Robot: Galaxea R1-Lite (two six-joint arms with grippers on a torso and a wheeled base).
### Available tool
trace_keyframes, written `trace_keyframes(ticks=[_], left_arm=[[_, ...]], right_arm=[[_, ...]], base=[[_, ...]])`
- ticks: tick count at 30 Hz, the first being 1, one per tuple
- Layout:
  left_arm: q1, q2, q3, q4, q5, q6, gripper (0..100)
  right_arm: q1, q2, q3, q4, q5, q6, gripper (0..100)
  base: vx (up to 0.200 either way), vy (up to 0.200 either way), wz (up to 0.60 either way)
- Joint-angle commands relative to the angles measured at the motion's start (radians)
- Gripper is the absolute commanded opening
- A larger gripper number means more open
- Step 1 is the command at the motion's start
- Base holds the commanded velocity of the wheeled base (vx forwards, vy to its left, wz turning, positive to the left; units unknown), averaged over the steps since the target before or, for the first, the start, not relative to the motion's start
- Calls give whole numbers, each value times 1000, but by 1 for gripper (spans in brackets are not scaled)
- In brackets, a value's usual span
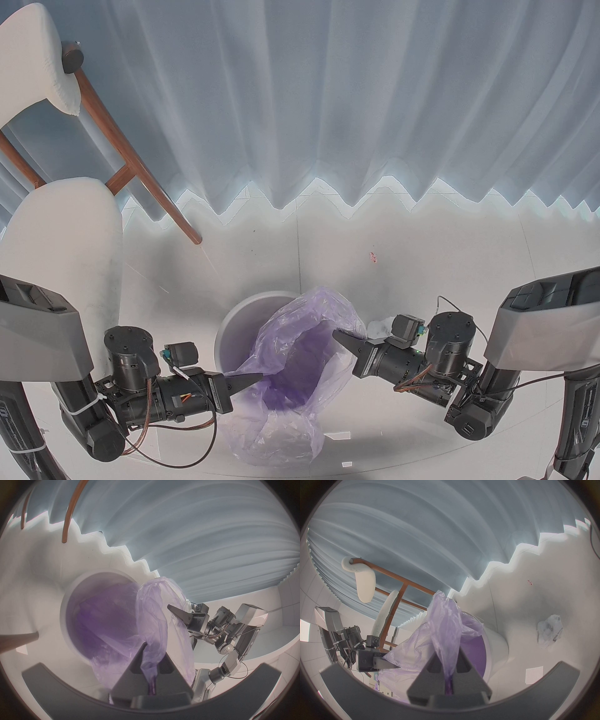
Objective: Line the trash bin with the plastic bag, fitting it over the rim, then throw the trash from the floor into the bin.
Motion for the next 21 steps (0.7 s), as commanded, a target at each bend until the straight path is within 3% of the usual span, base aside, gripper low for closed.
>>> trace_keyframes(ticks=[1, 8, 18, 21], left_arm=[[-3, 1, 7, 0, 2, -1, 0], [-7, 4, -10, 0, 29, 11, 0], [3, 14, -85, 1, 174, 19, 0], [7, 16, -91, 3, 186, 28, 0]], right_arm=[[1, 9, 3, -18, 0, 0, 0], [-1, 6, 3, -18, 0, 0, 0], [-27, 10, -17, -18, -1, 0, 0], [-41, 16, -34, -18, -1, 3, 0]], base=[[200, 0, 0], [200, 0, 0], [0, 0, 0], [0, 0, 0]])
